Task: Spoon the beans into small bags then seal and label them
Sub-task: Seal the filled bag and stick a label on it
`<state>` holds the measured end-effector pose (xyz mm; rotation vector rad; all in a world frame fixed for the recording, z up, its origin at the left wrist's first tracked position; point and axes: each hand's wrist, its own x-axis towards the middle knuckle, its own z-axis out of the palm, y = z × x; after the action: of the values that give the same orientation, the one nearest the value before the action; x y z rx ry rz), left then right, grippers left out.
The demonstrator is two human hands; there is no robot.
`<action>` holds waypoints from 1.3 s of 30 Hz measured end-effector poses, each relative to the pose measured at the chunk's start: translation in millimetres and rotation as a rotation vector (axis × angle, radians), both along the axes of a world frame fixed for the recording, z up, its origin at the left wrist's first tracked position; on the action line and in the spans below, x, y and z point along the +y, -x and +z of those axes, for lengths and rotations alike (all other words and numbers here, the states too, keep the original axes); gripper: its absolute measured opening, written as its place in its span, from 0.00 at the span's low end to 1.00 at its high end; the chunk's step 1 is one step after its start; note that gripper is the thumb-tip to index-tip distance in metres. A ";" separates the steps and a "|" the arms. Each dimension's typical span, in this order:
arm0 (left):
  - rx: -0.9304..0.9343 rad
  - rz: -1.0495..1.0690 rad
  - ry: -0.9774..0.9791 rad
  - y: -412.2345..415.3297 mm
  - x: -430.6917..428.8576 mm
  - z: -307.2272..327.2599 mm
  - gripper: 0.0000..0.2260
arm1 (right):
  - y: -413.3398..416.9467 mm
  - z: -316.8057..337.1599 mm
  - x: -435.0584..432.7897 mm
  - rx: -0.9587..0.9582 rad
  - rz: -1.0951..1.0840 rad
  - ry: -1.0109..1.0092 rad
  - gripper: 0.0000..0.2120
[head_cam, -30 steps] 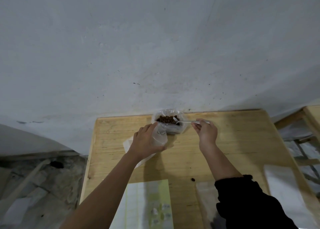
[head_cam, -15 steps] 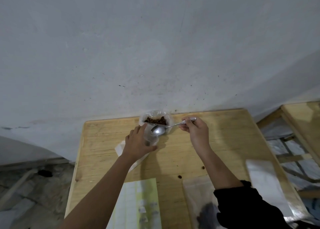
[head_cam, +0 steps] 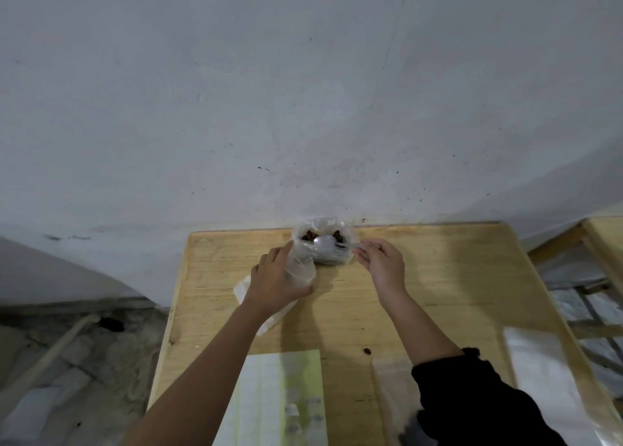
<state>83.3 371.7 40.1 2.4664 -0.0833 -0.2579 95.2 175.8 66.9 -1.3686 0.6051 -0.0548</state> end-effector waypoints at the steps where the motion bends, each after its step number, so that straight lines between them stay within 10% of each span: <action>1: 0.007 0.004 0.008 0.6 1.7 0.7 0.42 | -0.5 -2.8 3.3 0.023 0.018 -0.004 0.06; 16: 0.006 0.012 0.065 15.1 -21.3 32.9 0.46 | 19.1 14.2 -42.3 0.049 0.137 0.294 0.06; 31: 0.152 -0.151 0.717 84.0 -158.7 106.6 0.47 | 101.0 63.0 -108.0 -0.240 0.489 0.191 0.15; 39: 0.090 -0.197 0.746 132.8 -205.8 119.6 0.24 | 140.7 63.6 -143.2 -0.244 0.464 0.249 0.15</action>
<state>-49.5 165.9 159.6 1.7032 -0.3232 -0.3476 -45.5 32.6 130.5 -1.6855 0.0672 0.0792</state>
